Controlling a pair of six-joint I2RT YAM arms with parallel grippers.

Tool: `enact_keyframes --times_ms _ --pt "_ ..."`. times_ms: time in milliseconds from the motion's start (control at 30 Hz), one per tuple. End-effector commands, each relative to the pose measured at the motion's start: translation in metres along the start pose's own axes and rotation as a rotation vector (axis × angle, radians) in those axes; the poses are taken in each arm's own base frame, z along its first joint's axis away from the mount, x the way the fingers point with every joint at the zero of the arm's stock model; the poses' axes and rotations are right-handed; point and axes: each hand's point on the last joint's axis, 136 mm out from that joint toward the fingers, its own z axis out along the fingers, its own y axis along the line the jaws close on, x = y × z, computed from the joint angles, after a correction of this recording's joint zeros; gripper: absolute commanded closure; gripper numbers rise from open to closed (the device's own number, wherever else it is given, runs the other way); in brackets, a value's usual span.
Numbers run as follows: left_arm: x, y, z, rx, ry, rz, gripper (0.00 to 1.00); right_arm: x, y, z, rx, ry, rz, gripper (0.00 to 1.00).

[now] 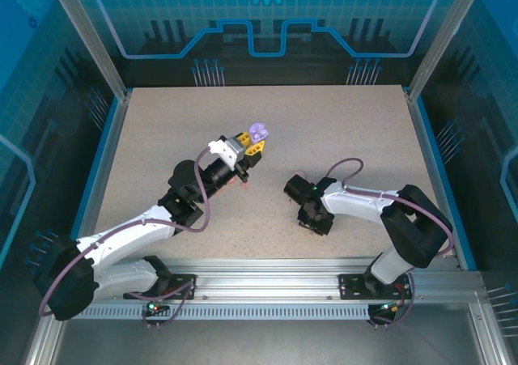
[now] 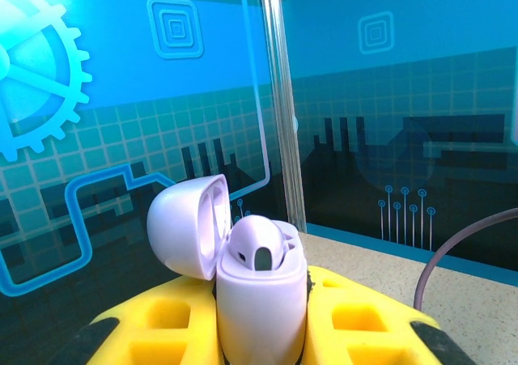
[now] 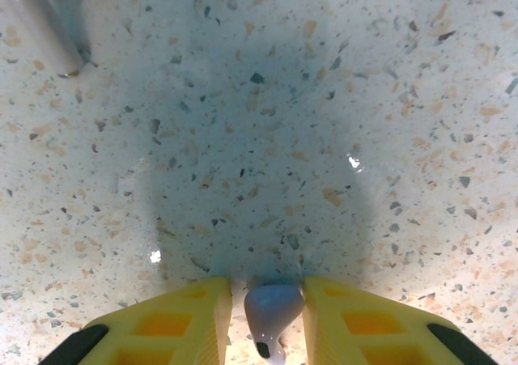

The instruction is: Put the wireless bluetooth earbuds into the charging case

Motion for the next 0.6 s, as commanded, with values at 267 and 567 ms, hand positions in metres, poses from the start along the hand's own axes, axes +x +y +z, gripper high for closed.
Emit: enact_keyframes --times_ms 267,567 --pt "-0.012 0.002 0.0 -0.006 -0.04 -0.024 1.0 -0.004 -0.028 0.015 0.057 0.008 -0.028 0.7" --pt "-0.012 0.001 0.002 -0.004 -0.04 -0.032 1.0 -0.008 -0.025 0.018 0.088 0.008 -0.108 0.73"
